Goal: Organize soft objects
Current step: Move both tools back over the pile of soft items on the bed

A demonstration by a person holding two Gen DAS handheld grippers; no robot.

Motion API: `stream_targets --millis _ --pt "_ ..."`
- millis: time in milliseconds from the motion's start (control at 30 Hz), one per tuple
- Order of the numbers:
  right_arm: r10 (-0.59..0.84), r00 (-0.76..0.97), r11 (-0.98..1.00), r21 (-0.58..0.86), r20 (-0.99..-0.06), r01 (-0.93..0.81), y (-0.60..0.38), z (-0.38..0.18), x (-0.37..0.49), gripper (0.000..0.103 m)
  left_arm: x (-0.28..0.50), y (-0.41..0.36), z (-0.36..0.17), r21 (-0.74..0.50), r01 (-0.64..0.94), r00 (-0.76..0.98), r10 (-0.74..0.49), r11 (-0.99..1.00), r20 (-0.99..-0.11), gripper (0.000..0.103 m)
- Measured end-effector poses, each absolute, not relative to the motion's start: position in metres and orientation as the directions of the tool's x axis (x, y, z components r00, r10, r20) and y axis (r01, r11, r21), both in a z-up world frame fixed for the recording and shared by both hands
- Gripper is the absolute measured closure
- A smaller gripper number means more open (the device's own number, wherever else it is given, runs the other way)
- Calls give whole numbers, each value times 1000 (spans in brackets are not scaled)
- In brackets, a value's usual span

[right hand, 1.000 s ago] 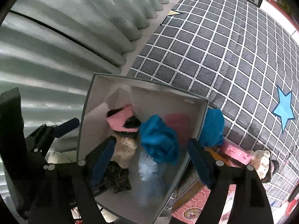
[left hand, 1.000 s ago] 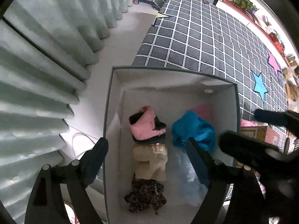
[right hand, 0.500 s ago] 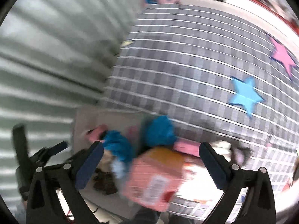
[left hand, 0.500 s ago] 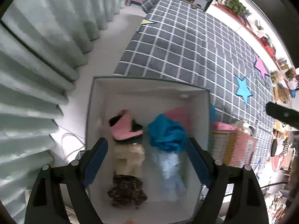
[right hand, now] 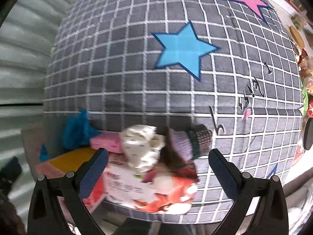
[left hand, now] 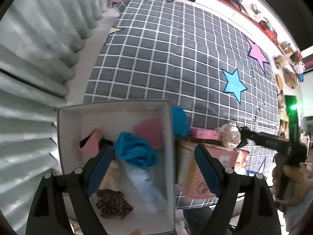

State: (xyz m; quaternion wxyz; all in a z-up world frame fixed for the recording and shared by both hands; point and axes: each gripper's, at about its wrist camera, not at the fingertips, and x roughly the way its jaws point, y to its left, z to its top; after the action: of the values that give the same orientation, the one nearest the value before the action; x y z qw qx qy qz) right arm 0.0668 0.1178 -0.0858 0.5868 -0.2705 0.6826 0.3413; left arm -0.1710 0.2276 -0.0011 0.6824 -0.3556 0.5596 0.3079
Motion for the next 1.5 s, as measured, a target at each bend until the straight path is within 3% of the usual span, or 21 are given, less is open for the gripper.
stream_targets --millis 267,433,567,700,767,1033,1300,1500 --pt "-48 -174 516 125 -984 -848 128 -125 49 0 -130 217 -5 -103 -799 136 11 592 -991 15" --pt "-102 -26 452 -23 -994 -892 126 -137 61 0 -122 213 -8 -85 -801 111 8 593 -994 15" --pt "-51 154 557 -156 -987 -816 111 -111 102 0 -121 215 -8 -74 -813 99 12 577 -995 15" --pt "132 -17 526 85 -991 -846 126 -86 98 0 -121 219 -7 -65 -824 91 18 563 -996 15" --pt "129 -143 430 186 -981 -884 143 -89 76 0 -123 220 -6 -57 -830 84 22 554 -996 15" --pt "84 -387 269 395 -918 -878 210 -114 14 0 -145 220 3 -40 -866 70 42 498 -997 15" --pt "-39 -274 -3 275 -961 -962 243 -147 -37 0 -158 218 4 -43 -894 66 38 447 -997 15" --pt "13 -81 -42 80 -997 -996 239 -151 -40 0 -158 216 3 -43 -899 64 34 436 -997 15"
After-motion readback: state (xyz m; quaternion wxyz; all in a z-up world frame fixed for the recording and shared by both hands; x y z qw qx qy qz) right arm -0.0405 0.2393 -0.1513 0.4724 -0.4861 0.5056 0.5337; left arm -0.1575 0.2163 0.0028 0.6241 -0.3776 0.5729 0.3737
